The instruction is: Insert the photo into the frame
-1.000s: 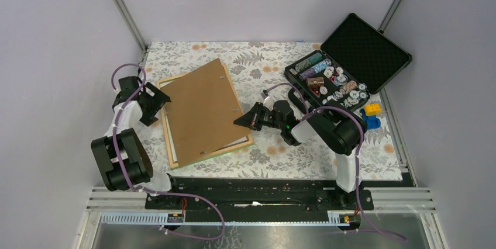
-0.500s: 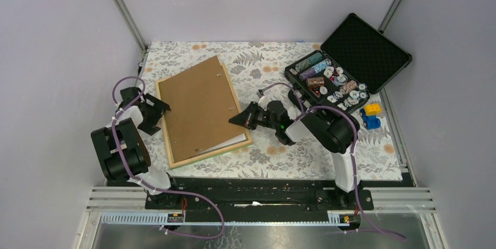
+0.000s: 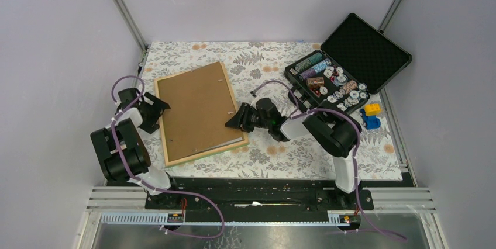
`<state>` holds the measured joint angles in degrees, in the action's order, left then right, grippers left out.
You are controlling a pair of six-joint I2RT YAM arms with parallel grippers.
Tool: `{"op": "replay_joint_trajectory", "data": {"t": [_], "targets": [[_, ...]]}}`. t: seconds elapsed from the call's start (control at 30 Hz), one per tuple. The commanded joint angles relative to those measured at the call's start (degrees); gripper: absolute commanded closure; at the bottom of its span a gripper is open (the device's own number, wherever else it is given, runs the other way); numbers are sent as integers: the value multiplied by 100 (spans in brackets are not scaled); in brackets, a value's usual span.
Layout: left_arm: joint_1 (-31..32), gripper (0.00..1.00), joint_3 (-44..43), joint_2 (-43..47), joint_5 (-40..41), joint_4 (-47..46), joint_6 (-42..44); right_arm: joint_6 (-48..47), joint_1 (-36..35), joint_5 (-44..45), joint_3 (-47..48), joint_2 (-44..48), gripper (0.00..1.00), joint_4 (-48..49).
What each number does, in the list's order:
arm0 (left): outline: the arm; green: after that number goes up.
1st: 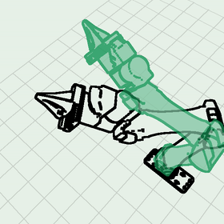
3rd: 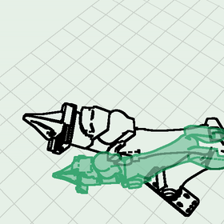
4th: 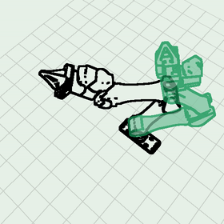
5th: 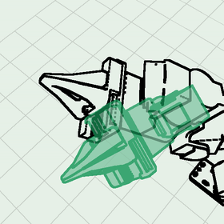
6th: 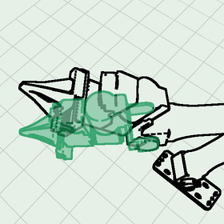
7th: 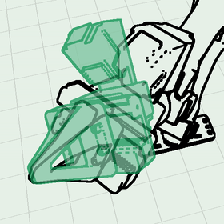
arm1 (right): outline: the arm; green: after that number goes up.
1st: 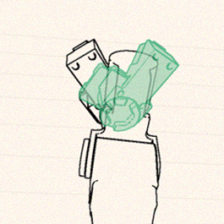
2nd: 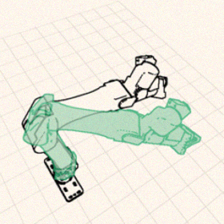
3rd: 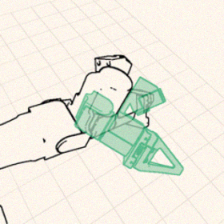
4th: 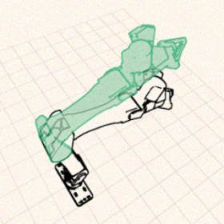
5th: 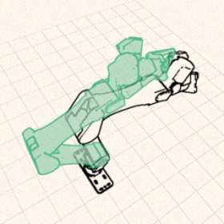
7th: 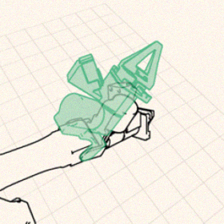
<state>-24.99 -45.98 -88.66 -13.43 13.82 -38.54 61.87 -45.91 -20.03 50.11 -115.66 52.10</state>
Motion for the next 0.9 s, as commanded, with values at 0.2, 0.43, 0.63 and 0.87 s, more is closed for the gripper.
{"op": "replay_joint_trajectory", "data": {"t": [0.2,0.43,0.63,0.87], "targets": [[96,1,-32,705,-168,131,256,-2704,-173,1262,1655,1230,1,-5358],[126,1,-44,1048,-59,156,330,-3298,-45,1487,1691,1868,0,-6155],[131,1,-19,852,-366,90,274,-3145,381,679,1636,1511,5,-5414],[118,1,45,386,-635,-43,145,-3620,469,472,2676,305,35,-5662]]}}
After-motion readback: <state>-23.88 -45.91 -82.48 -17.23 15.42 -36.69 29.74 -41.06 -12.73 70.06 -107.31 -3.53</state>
